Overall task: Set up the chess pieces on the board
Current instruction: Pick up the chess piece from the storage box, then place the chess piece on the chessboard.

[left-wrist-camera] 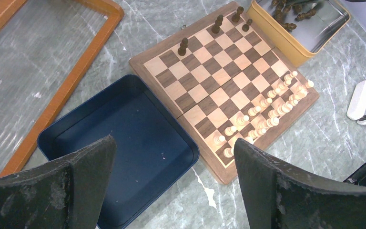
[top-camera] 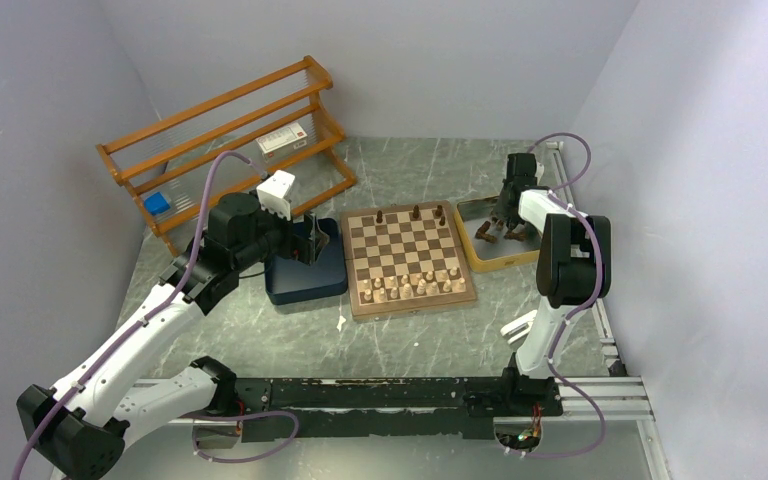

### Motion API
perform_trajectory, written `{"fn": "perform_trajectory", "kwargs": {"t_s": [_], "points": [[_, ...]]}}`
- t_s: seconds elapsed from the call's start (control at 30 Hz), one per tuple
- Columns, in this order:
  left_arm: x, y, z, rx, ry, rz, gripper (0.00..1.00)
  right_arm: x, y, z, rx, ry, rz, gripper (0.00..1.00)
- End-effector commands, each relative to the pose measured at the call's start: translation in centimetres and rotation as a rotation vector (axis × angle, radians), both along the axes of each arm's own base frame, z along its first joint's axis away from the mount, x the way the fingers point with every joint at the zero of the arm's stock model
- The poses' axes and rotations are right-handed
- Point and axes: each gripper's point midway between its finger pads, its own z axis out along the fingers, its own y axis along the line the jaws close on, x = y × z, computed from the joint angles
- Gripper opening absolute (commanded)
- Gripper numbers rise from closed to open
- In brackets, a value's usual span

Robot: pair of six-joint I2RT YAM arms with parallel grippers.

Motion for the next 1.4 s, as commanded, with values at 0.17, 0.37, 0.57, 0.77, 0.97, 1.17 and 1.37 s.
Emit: {"fn": "perform_trajectory", "kwargs": {"t_s": [0.17,0.37,0.57,0.77,0.97,1.17,1.37], "points": [[0.0,-0.2,0.0,0.004,-0.018,-0.012,0.98,0.3,-0.3,2.0,-0.002,-0.038,-0.016,0.12],[0.0,-0.3,0.0,0.003,-0.016,-0.016,0.98,0.3,0.7,3.7,-0.003,-0.05,-0.001,0.11],[0.0,-0.4,0.0,0.002,-0.015,-0.017,0.98,0.7,3.2,6.7,0.008,-0.098,0.052,0.11],[0.0,-0.3,0.1,0.001,-0.019,-0.017,0.98,0.9,7.0,9.4,0.019,-0.137,0.131,0.11],[-0.1,-0.3,0.2,0.0,-0.02,-0.017,0.98,0.6,13.1,11.4,0.065,-0.173,0.251,0.11],[-0.1,-0.2,0.2,-0.001,-0.021,-0.015,0.98,-0.3,18.0,11.0,0.088,-0.16,0.341,0.11],[-0.1,-0.3,0.2,-0.002,-0.022,-0.02,0.98,-1.2,21.0,9.3,0.085,-0.126,0.396,0.11]]}}
